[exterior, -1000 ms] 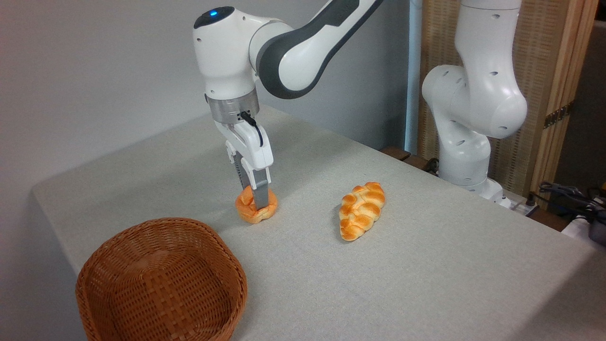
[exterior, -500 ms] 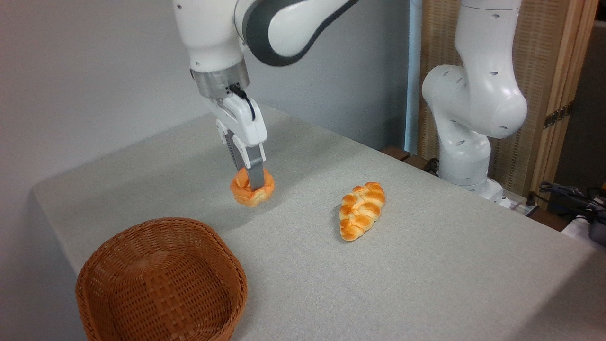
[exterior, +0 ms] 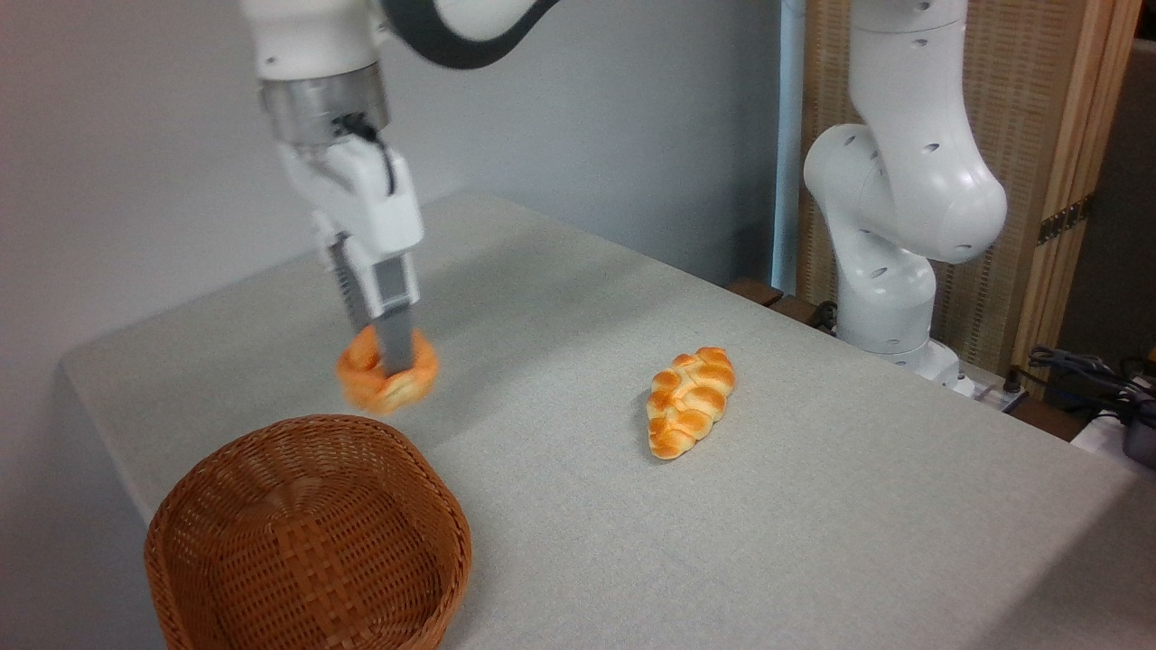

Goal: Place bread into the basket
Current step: 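Lift the roll and carry it over the wicker basket, then lower the roll into the basket and open the gripper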

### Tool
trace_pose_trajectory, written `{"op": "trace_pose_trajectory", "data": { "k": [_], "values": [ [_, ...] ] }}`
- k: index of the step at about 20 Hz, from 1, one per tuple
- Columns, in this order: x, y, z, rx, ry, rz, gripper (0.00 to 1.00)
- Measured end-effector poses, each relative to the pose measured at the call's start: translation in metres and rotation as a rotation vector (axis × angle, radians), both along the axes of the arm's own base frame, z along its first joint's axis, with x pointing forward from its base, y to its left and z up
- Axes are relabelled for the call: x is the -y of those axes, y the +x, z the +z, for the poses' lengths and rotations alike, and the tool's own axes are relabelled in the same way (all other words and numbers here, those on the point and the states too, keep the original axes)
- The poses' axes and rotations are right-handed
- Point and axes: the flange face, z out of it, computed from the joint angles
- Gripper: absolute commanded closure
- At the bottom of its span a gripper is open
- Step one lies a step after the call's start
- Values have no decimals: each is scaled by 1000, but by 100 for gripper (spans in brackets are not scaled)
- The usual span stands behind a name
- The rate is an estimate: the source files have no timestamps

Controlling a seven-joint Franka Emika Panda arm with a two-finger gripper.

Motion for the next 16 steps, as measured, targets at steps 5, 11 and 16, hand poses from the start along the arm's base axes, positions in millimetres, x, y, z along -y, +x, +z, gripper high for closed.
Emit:
{"op": "trace_pose_trajectory", "data": {
  "k": [5,11,16],
  "values": [
    [16,69,-46,34,-28,-9,0],
    [41,87,-90,31,10,-72,0],
    [43,88,-88,37,8,-74,0]
  ]
}}
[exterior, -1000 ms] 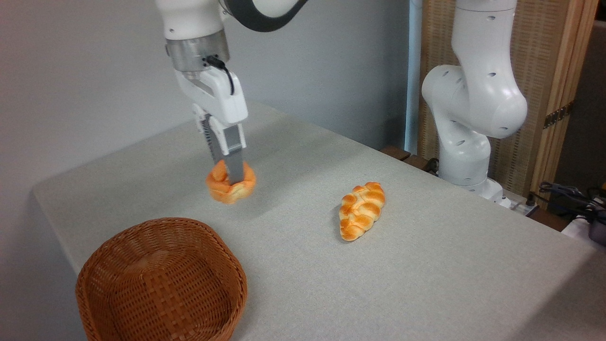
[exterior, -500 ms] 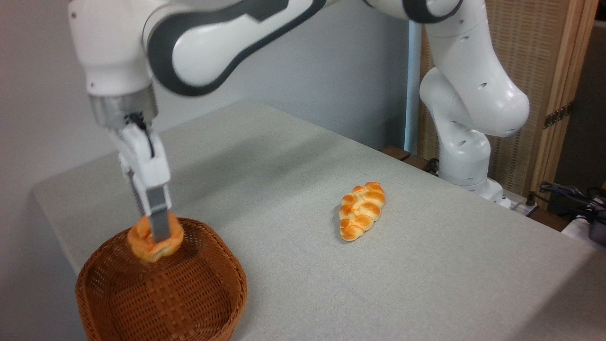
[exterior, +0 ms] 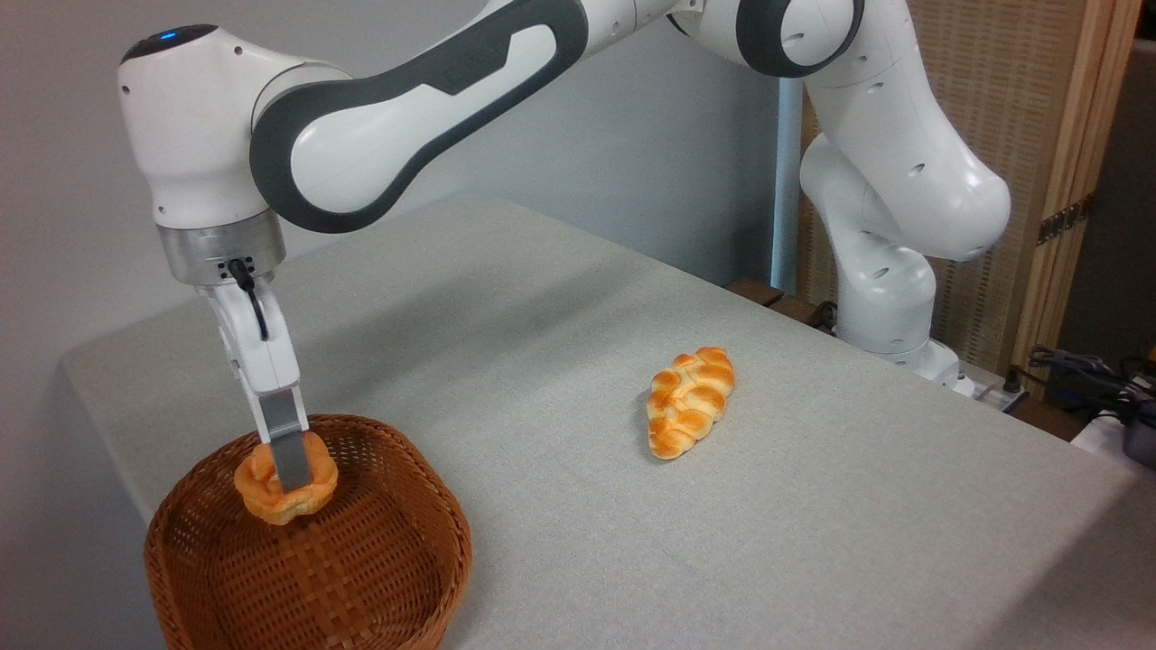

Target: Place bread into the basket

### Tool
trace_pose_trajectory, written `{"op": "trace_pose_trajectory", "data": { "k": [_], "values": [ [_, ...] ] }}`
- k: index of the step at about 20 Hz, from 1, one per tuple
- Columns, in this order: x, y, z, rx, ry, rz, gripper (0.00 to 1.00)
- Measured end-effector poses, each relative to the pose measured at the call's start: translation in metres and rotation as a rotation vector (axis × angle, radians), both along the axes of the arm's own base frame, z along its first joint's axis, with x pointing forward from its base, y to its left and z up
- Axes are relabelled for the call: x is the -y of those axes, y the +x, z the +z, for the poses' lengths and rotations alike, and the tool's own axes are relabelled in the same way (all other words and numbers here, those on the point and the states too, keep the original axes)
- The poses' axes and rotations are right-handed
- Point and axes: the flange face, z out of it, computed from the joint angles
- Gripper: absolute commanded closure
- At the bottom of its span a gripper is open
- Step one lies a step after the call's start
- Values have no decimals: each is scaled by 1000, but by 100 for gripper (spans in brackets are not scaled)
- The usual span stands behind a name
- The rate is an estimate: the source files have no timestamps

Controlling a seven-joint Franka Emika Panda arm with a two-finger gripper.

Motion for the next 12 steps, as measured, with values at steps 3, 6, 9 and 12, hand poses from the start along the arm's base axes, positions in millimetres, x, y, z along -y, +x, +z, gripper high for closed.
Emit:
{"op": "trace_pose_trajectory", "data": {
  "k": [3,6,9,12],
  "values": [
    [1,0,1,1,-3,16,0],
    [3,-1,1,1,-8,26,0],
    [-4,1,5,4,-25,67,0],
    [-22,-1,28,-7,-80,125,0]
  ]
}}
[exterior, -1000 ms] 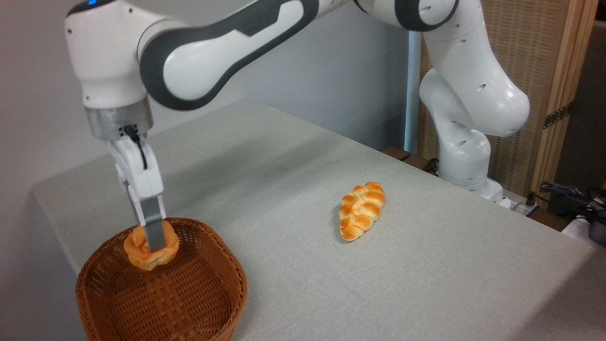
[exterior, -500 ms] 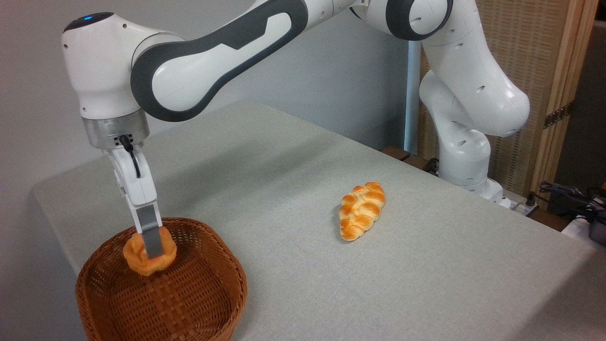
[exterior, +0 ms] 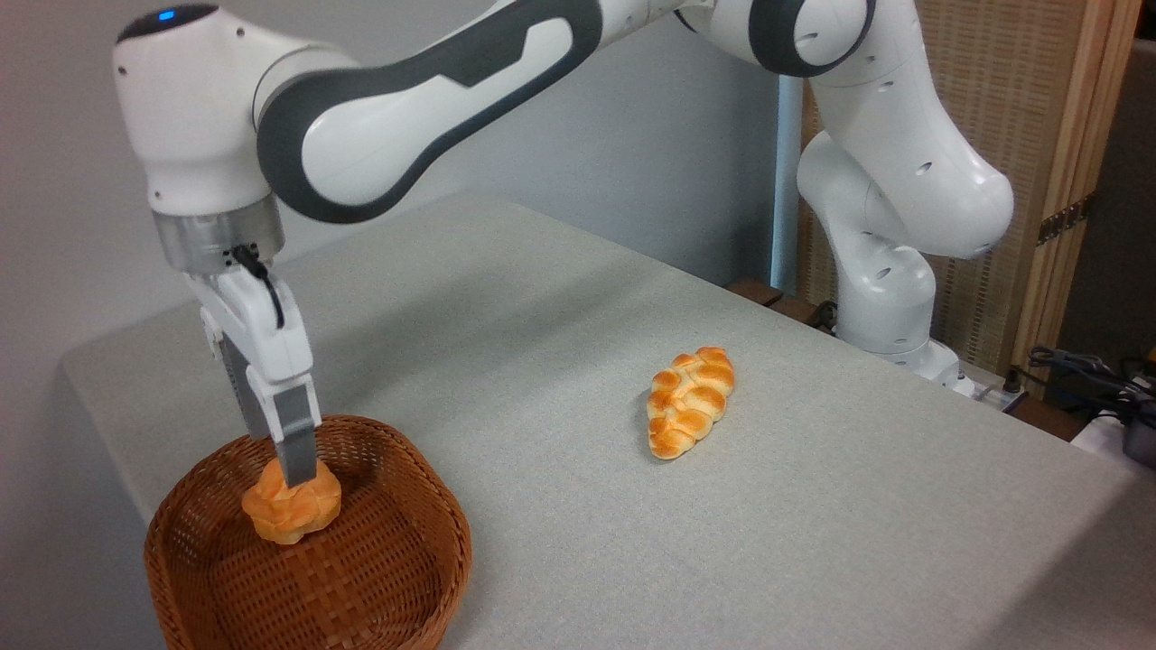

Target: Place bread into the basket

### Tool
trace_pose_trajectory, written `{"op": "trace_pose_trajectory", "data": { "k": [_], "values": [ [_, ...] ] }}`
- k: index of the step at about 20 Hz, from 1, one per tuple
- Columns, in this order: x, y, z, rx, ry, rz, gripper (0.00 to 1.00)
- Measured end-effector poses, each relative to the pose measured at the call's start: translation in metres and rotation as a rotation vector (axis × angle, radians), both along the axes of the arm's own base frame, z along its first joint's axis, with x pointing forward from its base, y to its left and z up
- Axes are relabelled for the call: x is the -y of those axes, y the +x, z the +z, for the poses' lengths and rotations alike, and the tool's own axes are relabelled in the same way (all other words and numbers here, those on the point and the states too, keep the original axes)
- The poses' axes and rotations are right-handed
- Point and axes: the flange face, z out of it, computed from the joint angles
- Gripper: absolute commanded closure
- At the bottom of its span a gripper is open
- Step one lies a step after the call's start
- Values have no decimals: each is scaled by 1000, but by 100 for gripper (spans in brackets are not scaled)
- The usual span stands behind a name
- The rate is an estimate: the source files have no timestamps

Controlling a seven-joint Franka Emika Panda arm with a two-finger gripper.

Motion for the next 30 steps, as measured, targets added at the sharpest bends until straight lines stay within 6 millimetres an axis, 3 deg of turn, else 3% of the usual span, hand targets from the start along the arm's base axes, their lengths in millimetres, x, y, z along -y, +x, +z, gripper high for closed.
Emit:
{"op": "trace_pose_trajectory", "data": {
  "k": [5,7,12,18,30],
  "values": [
    [-44,-46,87,-55,-8,65,0],
    [-55,-64,104,-69,2,79,0],
    [-77,-103,104,-102,29,42,0],
    [-116,-120,123,-76,13,94,0],
    [-113,-123,122,-95,16,63,0]
  ]
}}
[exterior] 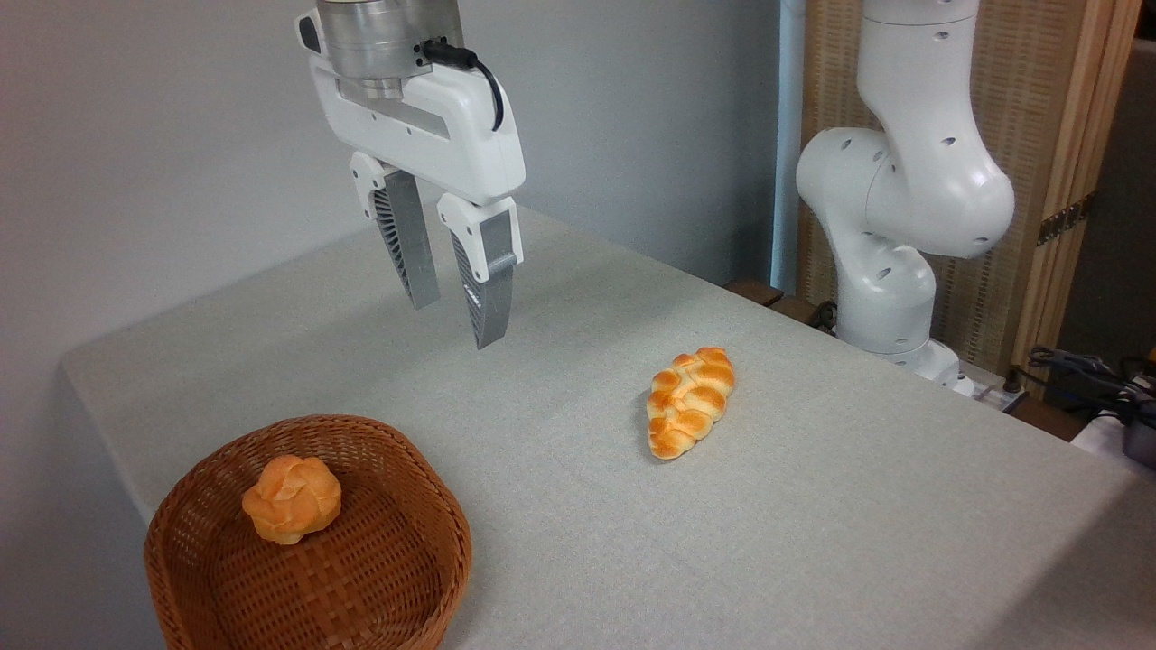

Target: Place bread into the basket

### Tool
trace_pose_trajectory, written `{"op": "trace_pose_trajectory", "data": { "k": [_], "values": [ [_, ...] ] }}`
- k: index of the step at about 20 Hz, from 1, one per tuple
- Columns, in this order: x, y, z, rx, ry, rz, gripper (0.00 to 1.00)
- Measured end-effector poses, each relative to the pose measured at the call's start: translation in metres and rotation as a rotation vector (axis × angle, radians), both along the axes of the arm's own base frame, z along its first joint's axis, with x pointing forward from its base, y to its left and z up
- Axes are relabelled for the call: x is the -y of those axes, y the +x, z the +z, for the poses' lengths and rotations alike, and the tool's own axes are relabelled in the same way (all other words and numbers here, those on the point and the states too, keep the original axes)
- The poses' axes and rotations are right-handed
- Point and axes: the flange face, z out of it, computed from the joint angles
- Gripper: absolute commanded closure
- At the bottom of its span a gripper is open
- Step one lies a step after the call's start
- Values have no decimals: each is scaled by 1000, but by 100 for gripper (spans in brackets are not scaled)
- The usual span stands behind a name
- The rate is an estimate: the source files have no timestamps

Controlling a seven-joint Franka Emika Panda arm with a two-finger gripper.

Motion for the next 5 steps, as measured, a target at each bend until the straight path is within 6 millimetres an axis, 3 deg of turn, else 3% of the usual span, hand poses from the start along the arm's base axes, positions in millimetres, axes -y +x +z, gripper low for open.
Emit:
{"op": "trace_pose_trajectory", "data": {
  "k": [5],
  "values": [
    [-1,0,0,0,0,1,0]
  ]
}}
